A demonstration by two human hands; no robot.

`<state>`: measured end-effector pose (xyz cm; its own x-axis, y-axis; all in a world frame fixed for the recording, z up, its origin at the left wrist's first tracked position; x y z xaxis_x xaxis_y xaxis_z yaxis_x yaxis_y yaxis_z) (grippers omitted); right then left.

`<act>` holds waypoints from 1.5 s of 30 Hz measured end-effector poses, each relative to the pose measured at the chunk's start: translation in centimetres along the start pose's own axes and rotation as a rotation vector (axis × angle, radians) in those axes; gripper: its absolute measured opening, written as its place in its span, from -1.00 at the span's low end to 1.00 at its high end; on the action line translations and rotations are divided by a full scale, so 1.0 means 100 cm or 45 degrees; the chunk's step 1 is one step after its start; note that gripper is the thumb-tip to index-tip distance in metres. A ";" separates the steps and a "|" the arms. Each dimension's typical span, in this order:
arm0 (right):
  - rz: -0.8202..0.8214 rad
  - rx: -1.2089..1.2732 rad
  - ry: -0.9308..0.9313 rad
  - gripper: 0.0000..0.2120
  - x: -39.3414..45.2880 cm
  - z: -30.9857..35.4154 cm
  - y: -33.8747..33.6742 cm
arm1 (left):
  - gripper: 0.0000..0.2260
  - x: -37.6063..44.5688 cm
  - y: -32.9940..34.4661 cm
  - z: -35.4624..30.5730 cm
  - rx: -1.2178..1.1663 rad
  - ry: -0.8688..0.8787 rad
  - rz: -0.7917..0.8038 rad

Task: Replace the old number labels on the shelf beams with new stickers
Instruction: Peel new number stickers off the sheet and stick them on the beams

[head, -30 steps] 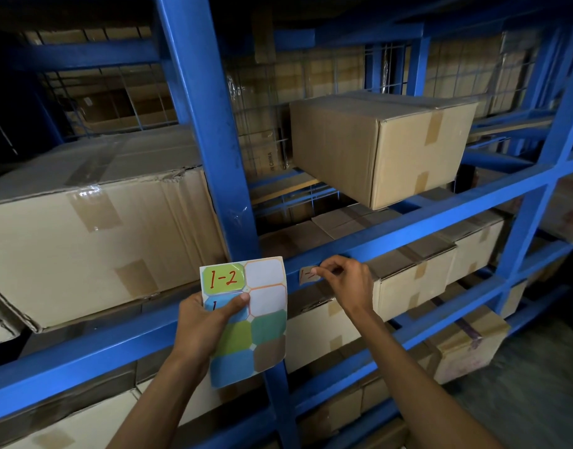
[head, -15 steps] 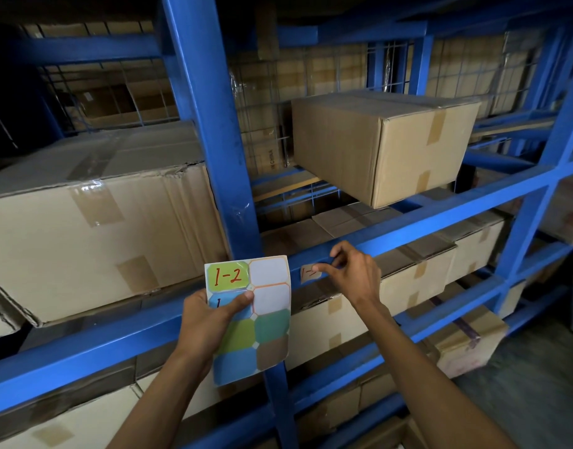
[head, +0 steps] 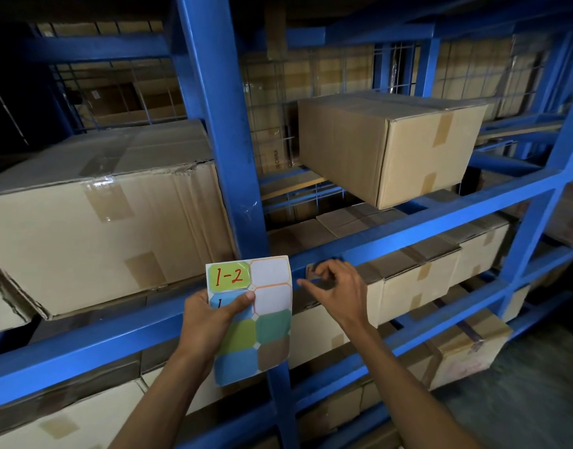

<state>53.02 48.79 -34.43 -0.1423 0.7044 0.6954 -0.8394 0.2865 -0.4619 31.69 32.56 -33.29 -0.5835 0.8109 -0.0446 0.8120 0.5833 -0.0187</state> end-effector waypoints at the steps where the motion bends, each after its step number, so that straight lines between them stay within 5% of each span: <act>1: -0.003 -0.018 0.010 -0.66 -0.002 0.002 0.002 | -0.74 0.000 -0.001 0.000 -0.001 -0.001 -0.001; 10: -0.057 0.017 0.102 -0.93 -0.011 0.007 0.006 | -0.71 -0.002 -0.003 -0.002 0.017 -0.006 -0.013; 45: -0.278 0.154 0.403 -0.83 -0.028 0.023 0.013 | -0.83 0.001 -0.008 -0.008 -0.004 0.057 0.004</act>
<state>51.15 45.66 -35.73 0.1992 0.8061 0.5572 -0.8903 0.3865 -0.2410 30.94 32.21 -32.44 -0.5807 0.8141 -0.0001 0.8140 0.5806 -0.0158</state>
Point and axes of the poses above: each hand's wrist, its own x-axis towards the middle knuckle, its own y-axis out of the palm, z = x × y, the point moved 9 cm from there along x, towards the middle knuckle, and after that the axes turned 3 degrees about -x, right-handed, at the moved point
